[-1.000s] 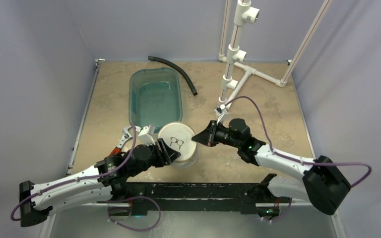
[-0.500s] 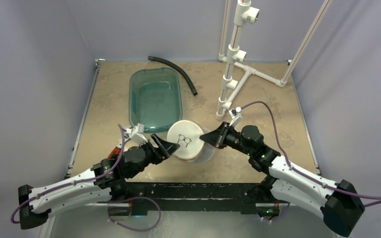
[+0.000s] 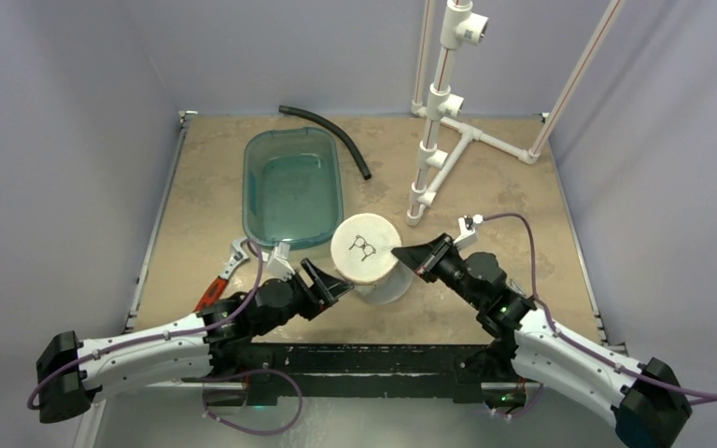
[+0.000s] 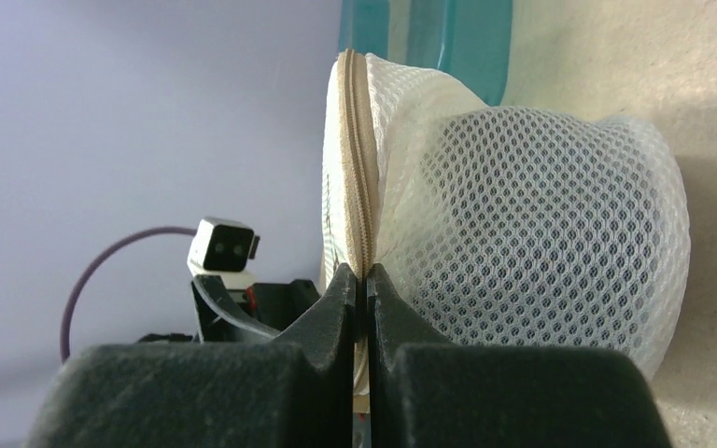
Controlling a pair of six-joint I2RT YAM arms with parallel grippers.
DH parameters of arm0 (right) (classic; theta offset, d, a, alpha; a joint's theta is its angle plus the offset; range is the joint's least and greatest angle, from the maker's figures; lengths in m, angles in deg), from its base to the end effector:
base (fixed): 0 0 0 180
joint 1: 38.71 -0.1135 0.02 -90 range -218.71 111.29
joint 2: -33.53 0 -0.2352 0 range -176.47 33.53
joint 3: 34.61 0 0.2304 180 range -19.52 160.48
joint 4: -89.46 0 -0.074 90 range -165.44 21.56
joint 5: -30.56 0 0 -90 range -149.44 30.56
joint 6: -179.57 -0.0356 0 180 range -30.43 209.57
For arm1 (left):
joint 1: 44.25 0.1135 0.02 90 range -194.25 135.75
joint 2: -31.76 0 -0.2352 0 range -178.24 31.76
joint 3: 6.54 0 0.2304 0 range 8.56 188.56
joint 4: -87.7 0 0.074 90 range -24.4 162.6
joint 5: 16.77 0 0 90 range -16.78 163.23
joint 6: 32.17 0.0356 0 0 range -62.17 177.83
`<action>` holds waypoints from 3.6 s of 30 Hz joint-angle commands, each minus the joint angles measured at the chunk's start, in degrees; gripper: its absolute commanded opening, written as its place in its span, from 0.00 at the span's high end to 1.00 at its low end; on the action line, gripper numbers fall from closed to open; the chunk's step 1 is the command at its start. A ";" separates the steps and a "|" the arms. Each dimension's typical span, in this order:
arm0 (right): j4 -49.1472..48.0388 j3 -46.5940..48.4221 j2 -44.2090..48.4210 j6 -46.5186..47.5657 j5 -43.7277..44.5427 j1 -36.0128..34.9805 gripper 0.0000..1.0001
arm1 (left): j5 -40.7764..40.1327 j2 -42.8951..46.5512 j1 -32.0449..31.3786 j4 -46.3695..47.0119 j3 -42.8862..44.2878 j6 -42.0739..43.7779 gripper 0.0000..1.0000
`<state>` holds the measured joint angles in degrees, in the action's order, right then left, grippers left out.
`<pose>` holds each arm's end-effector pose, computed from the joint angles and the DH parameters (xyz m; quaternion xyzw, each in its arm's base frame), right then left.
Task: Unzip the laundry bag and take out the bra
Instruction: Unzip the laundry bag at the center of the board.
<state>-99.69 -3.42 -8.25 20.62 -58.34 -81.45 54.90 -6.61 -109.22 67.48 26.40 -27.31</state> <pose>0.1331 0.1221 0.2251 0.1688 0.6957 0.5739 0.3976 0.0787 -0.1422 0.1910 -0.2298 0.8079 -0.4732 0.2658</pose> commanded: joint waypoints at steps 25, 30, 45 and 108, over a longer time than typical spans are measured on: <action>-2.60 -4.52 7.86 -7.23 9.71 -3.99 1.00 | -3.82 -17.43 -0.73 28.19 2.10 -8.70 0.53; -2.24 -3.84 7.27 -5.95 9.30 -4.24 1.00 | -5.42 -16.82 -0.82 30.54 0.23 -9.22 0.65; 20.25 10.05 10.47 25.42 0.48 -4.47 0.44 | -8.72 -8.70 -0.82 11.99 4.24 -6.25 1.00; 18.50 18.08 -12.61 31.65 4.11 -17.20 0.91 | -15.06 -15.21 -0.78 5.94 13.81 -8.66 1.00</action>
<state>-79.41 12.93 -21.60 52.88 -56.65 -98.32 40.06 -23.42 -109.71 71.57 39.39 -37.10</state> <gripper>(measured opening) 0.106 0.041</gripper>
